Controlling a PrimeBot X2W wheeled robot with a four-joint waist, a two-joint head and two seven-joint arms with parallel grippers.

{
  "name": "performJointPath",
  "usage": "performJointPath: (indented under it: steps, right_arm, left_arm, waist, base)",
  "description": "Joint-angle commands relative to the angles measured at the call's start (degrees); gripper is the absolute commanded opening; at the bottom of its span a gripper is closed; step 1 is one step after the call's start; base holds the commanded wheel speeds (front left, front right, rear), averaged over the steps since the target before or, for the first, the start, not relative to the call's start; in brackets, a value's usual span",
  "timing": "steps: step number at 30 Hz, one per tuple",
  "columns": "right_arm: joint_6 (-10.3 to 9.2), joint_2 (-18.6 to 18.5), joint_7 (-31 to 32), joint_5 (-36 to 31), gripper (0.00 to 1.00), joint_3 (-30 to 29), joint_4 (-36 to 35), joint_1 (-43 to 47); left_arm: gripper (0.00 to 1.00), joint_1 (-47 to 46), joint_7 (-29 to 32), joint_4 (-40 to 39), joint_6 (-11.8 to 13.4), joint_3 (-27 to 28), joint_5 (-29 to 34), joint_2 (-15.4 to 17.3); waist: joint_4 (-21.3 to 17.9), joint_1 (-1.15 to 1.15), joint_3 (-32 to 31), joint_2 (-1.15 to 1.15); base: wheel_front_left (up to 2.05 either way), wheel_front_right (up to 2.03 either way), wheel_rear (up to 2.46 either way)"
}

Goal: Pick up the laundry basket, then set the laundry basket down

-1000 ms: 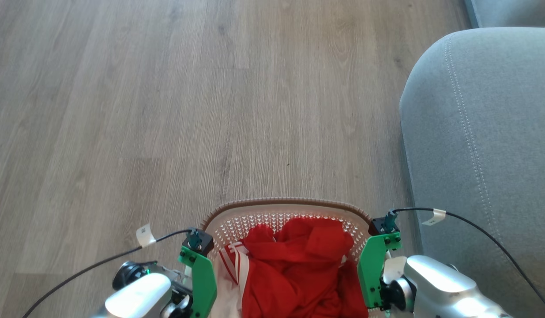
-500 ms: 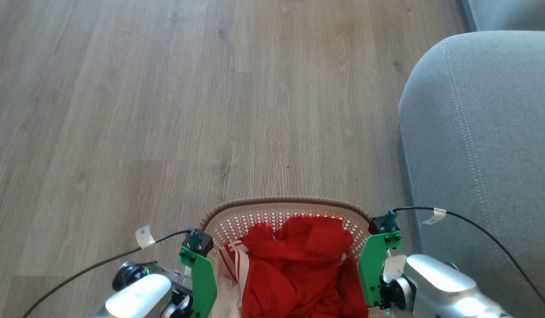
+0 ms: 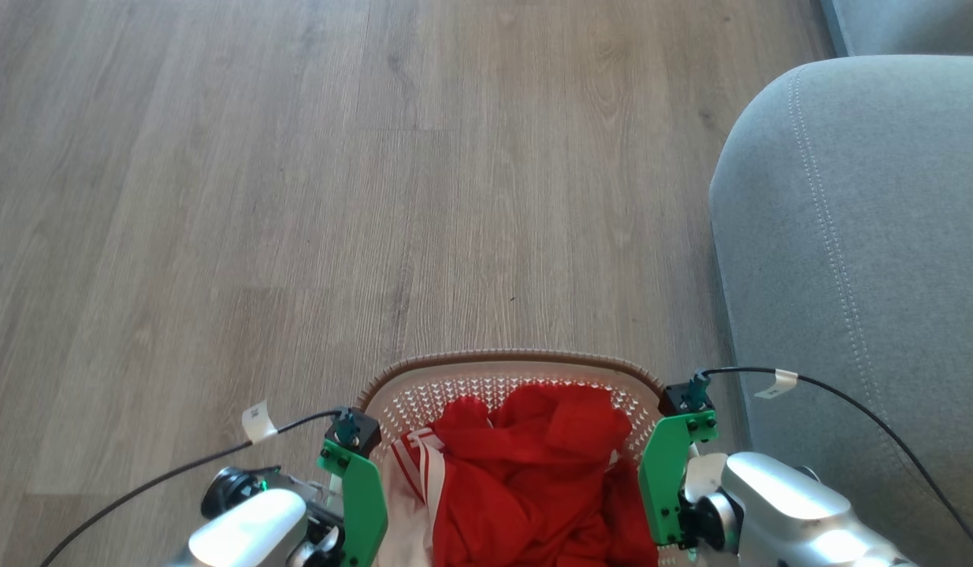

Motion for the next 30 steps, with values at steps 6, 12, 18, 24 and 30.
performJointPath:
  steps: [6, 12, 18, 24, 30]
  right_arm:
    - [1.46, 2.11, -0.55, -1.83, 0.00, 0.45, -3.29, -1.45]
    - [1.46, 1.94, -0.55, -2.10, 0.00, 0.01, -3.36, -1.40]
    - [1.46, 1.78, -0.45, -2.39, 0.00, -0.35, -3.55, -1.40]
    - [1.46, 1.66, -0.36, -2.56, 0.00, -0.72, -3.86, -1.34]
    - [1.46, 1.55, -0.40, -2.85, 0.00, -1.09, -4.02, -1.28]
  left_arm:
    - [0.00, -0.88, -0.48, -1.99, -1.59, -0.86, 1.10, -0.85]
    - [0.00, -1.01, -0.69, -1.94, -1.51, -0.80, 0.98, -0.93]
    - [0.00, -1.27, -0.89, -1.68, -1.50, -0.80, 1.02, -0.98]
    - [0.00, -1.43, -0.98, -1.44, -1.53, -0.81, 1.10, -1.19]
    - [0.00, -1.53, -1.38, -1.28, -1.47, -0.81, 1.37, -1.33]
  waist:
    - [-0.02, 0.00, 0.06, 0.00]
    - [0.06, 0.00, 0.33, 0.00]
    - [0.17, 0.00, 0.63, 0.00]
    - [0.25, 0.00, 1.04, 0.00]
    - [0.19, 0.00, 1.69, 0.00]
  base:
    - [0.00, 0.00, 0.00]
    - [0.00, 0.00, 0.00]
    - [0.00, 0.00, 0.00]
    - [0.00, 0.00, 0.00]
    - [0.00, 0.00, 0.00]
